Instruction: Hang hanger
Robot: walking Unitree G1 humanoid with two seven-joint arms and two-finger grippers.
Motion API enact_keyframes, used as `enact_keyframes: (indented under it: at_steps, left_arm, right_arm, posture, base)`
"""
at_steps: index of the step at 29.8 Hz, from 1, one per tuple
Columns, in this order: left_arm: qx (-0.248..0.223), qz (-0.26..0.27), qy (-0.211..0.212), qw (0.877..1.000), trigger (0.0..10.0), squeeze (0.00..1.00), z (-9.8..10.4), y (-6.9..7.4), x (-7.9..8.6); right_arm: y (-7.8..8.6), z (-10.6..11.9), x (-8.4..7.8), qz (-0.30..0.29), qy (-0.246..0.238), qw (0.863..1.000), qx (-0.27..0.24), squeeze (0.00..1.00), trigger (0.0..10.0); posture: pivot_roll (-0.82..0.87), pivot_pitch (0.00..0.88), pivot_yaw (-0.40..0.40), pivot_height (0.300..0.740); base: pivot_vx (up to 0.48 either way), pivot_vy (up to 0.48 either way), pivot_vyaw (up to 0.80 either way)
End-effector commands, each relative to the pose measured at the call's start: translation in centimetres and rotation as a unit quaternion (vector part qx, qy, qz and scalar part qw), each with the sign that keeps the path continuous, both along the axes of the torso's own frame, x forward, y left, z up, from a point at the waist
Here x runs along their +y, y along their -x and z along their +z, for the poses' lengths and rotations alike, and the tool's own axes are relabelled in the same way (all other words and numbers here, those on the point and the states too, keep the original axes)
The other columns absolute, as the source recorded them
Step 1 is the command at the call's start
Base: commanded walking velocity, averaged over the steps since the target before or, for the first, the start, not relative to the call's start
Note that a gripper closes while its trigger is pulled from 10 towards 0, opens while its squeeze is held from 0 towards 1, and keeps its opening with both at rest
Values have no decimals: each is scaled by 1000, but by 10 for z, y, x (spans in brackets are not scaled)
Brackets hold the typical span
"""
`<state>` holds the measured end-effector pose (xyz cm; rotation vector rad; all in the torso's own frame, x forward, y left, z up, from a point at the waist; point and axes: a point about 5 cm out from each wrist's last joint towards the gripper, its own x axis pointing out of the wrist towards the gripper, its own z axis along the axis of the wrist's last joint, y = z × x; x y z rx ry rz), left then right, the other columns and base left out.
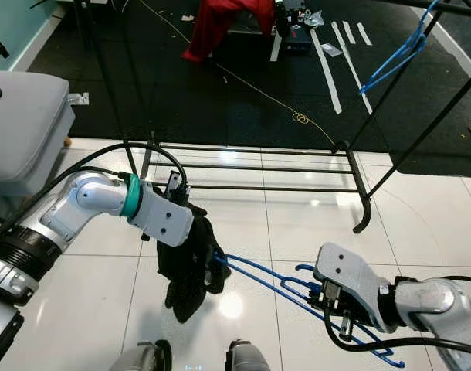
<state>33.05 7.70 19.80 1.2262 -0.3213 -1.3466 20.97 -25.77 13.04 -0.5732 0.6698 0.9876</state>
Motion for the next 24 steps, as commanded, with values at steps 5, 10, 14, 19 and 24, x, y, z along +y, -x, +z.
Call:
enact_keyframes:
  at_steps: [5, 10, 14, 19, 24]
  left_arm:
    - [6, -4, 10, 1000, 10000, 0, -2, 3, -4]
    - [12, 1, 19, 1000, 10000, 0, -2, 5, -9]
    - [14, 1, 20, 1000, 10000, 0, 0, 8, -11]
    - [18, -3, 23, 1000, 10000, 0, 4, 13, -13]
    - [21, -10, 22, 999, 10000, 0, 8, 19, -14]
  right_arm:
    - [3, -4, 0, -2, -7, 1000, 15, 0, 10000]
    - [1, -4, 0, -3, -7, 1000, 11, 0, 10000]
    - [-1, -5, 0, -5, -3, 1000, 7, 0, 10000]
    - [-3, -7, 0, -9, 1, 1000, 6, 0, 10000]
    - [-2, -10, 0, -11, 5, 1000, 10, 0, 10000]
  posture:
    - [-107, 122, 23, 740]
    - [-108, 121, 23, 740]
    - [-106, 119, 22, 740]
    - [-105, 117, 21, 740]
    - [-104, 112, 21, 740]
  base:
    - [0, 0, 0]
    - [0, 0, 0]
    - [0, 0, 0]
    - [0, 0, 0]
    - [0, 0, 0]
